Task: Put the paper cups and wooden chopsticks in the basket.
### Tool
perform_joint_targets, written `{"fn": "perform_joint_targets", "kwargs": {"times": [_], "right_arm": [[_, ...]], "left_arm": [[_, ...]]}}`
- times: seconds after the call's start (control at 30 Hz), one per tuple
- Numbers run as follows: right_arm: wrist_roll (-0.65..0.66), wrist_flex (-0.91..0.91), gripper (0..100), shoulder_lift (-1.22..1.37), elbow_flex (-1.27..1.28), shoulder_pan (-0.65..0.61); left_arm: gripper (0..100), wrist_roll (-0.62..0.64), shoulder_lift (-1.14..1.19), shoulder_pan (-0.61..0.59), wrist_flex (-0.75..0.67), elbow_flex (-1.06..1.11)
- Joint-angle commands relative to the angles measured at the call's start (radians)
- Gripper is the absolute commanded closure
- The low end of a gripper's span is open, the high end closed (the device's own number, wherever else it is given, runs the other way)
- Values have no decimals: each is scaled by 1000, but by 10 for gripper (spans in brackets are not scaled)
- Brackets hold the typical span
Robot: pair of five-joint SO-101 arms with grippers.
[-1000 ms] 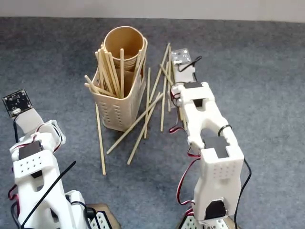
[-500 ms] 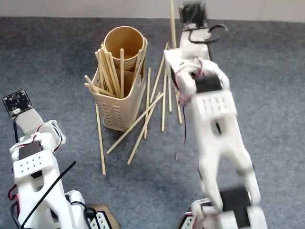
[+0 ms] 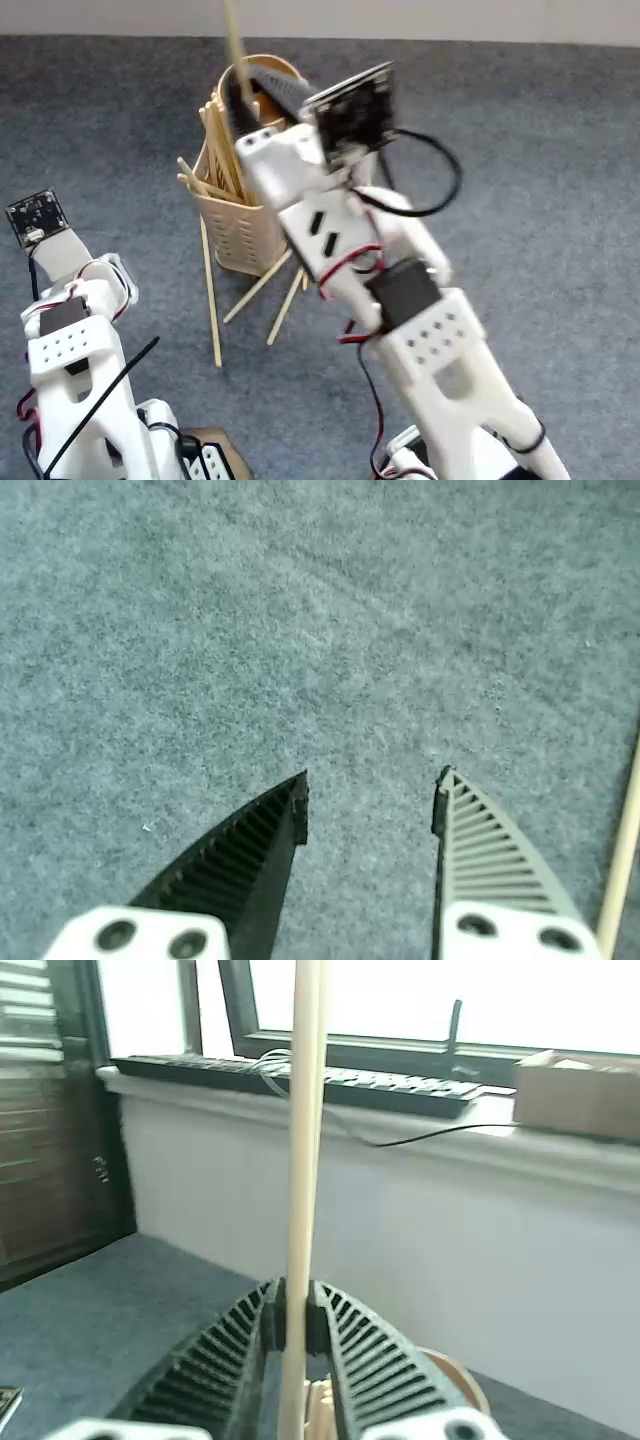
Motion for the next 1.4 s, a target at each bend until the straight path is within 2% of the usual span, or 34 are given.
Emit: {"fn": "perform_joint_targets", "kwargs": {"times": [0.0,0.1,0.23,0.43,0.53,0.7,0.77,0.97,1.07,1.23,1.37], "right_arm": [[-9,-139,993,13,85,-24],[-23,-196,993,22,151,-25],[-130,-213,985,22,191,-15],[-129,-189,830,21,191,22],[-126,-131,814,19,182,30],[31,-99,814,18,179,27],[55,25,814,-1,137,38],[72,671,815,-18,-168,231],[155,905,815,30,-272,252],[207,998,815,225,-257,257],[216,848,815,455,-206,277]], "left_arm": [[790,5,-10,22,-17,-5],[790,5,-10,22,-17,-4],[790,5,-10,22,-17,-4],[790,5,-10,22,-17,-1],[790,5,-10,22,-17,-1],[790,5,-10,22,-17,-1],[790,5,-10,22,-17,-1],[790,5,-10,44,-17,-1],[790,5,-10,48,-17,-1],[790,5,-16,44,-12,-1],[790,5,-18,42,-12,-1]]}}
